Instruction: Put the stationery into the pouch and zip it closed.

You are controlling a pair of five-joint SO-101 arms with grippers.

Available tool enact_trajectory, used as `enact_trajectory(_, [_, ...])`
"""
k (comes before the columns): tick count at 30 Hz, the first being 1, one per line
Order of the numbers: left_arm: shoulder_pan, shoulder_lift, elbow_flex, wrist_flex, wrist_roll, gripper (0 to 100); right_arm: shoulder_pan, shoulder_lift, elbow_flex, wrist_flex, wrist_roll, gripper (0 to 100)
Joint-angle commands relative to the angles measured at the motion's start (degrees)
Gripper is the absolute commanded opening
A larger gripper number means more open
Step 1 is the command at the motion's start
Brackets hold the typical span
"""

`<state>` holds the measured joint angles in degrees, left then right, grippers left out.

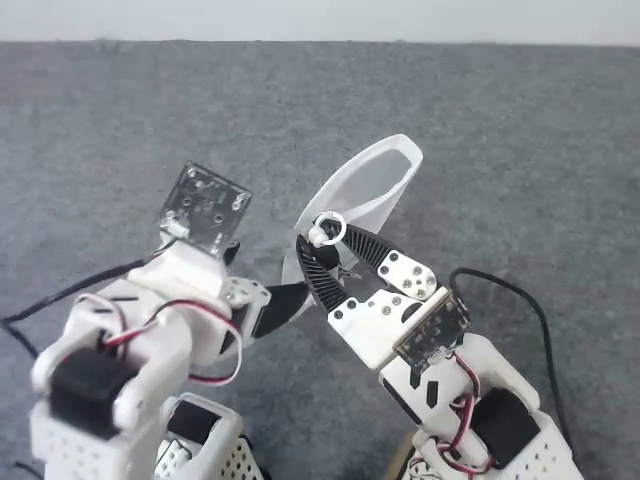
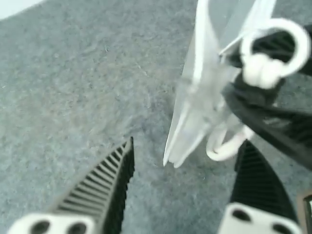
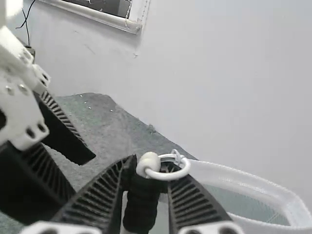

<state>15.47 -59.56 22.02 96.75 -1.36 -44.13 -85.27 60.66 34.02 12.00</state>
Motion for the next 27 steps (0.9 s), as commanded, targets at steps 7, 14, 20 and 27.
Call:
enact_trajectory(7, [0.18, -0.62, 7.43, -11.34, 1.23, 31, 0.92, 1.27, -2.37, -0.31, -0.62, 0.6])
enact_trajectory(14, [0.70, -0.62, 7.69, -15.30, 1.58, 31, 0.92, 1.27, -2.29, 0.40, -0.62, 0.6])
enact_trajectory(20, [1.76, -0.70, 13.76, -22.15, 3.25, 31, -2.51, 1.27, -2.29, 1.27, -0.62, 0.6])
enact_trajectory(27, [3.87, -0.70, 16.57, -25.58, 4.75, 24, -2.51, 1.27, -2.20, 1.27, -0.62, 0.6])
